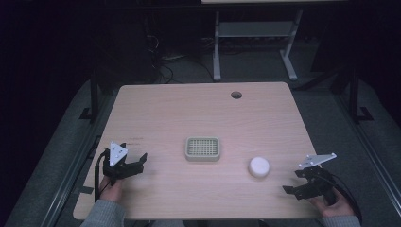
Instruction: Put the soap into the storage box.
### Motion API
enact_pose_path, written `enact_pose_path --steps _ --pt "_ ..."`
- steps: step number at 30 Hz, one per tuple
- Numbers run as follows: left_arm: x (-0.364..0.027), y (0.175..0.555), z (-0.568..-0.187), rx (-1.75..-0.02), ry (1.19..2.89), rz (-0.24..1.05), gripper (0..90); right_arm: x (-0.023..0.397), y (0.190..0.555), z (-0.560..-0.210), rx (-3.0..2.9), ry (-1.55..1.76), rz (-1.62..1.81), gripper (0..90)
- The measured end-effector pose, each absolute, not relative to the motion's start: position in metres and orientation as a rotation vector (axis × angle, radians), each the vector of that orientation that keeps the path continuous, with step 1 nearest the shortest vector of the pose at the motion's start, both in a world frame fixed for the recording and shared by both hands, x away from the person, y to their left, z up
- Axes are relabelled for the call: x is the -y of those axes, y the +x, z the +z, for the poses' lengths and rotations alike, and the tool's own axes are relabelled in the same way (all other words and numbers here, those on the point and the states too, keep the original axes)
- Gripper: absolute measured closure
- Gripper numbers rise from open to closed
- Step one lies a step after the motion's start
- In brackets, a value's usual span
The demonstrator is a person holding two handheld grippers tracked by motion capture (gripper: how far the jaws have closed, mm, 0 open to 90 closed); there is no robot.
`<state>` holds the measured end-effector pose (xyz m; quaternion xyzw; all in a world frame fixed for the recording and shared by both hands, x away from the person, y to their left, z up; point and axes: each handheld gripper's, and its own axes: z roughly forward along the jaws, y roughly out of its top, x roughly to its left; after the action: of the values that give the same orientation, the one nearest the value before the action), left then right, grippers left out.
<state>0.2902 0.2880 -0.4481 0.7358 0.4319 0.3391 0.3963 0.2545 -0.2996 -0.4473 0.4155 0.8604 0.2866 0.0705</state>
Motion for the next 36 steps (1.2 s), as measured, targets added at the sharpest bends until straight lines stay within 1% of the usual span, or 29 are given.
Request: enact_pose_path --steps 10,16,36 --pt "-0.288 0.291 -0.451 -1.09 1.877 0.859 12.8 0.284 0.262 -0.435 -2.647 1.162 0.825 18.5" --pt "-0.291 0.292 -0.451 -1.118 1.856 0.856 12.8 0.279 0.269 -0.425 -2.66 1.117 0.848 18.5" --pt "-0.288 0.291 -0.449 -1.11 1.864 0.859 12.8 0.246 0.294 -0.404 -2.766 0.977 0.701 18.2"
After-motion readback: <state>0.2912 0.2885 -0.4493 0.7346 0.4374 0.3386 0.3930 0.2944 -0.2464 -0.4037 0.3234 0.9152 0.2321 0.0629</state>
